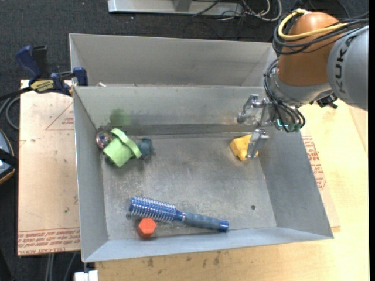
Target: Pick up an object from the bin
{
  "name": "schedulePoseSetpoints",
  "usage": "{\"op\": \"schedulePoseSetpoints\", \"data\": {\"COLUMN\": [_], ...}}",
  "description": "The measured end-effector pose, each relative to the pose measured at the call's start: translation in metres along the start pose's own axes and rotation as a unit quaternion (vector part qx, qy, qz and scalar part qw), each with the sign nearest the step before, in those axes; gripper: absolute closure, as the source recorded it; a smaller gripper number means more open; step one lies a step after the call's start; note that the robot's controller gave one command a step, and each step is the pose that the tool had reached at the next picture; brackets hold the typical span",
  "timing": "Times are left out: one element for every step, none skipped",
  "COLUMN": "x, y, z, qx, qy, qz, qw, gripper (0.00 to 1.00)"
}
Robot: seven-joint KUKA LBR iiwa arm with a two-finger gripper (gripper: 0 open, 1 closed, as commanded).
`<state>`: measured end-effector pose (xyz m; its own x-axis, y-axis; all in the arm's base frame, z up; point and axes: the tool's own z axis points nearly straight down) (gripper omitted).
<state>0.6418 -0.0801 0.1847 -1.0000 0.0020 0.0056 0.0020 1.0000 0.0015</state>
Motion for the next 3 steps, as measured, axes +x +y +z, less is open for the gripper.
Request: {"op": "schedulePoseSetpoints", "data": {"x": [0.003, 0.009, 0.146], "y": [-0.020, -0.044, -0.011], "z": [0.113, -0.032, 0.052], "qx": [0.000, 0.002, -0.001], "qy": [-0.0068, -0.0090, 0.0015], "qz": [-0.002, -0.048, -0.144], "qw": [1.0000, 0.9988, 0.9895], "gripper": [0.00, 0.00, 0.00]}}
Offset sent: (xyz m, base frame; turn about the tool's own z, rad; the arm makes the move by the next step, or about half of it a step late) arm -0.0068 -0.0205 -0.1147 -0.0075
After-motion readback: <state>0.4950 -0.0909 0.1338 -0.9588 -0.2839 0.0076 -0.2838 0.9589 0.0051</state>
